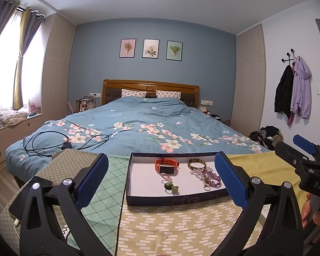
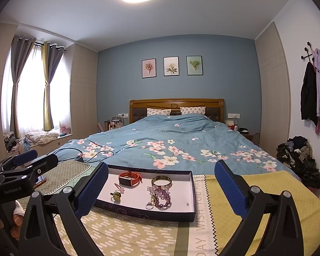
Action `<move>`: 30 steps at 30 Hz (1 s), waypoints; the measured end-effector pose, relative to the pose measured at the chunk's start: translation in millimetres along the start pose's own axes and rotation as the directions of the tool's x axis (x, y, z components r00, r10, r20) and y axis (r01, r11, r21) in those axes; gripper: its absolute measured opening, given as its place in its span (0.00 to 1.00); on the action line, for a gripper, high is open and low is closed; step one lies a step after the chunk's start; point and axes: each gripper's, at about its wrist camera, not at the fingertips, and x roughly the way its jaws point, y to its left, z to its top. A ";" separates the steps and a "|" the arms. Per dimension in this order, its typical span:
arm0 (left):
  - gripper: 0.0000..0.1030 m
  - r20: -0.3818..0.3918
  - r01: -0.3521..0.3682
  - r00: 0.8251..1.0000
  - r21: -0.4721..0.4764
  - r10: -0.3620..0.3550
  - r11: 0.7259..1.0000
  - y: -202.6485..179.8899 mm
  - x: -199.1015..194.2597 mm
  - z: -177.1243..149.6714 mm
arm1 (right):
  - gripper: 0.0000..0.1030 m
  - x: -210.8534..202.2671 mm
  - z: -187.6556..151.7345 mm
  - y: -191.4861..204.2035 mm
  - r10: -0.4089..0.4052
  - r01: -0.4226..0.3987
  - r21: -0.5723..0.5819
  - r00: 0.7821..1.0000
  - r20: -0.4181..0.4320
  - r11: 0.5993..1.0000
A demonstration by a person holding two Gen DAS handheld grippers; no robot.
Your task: Organize jewelry
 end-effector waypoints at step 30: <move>0.95 0.002 -0.001 1.000 0.002 0.001 1.000 -1.3 1.1 -0.2 | 0.93 3.4 -1.7 0.2 0.009 -0.009 0.012 1.000 0.002 1.000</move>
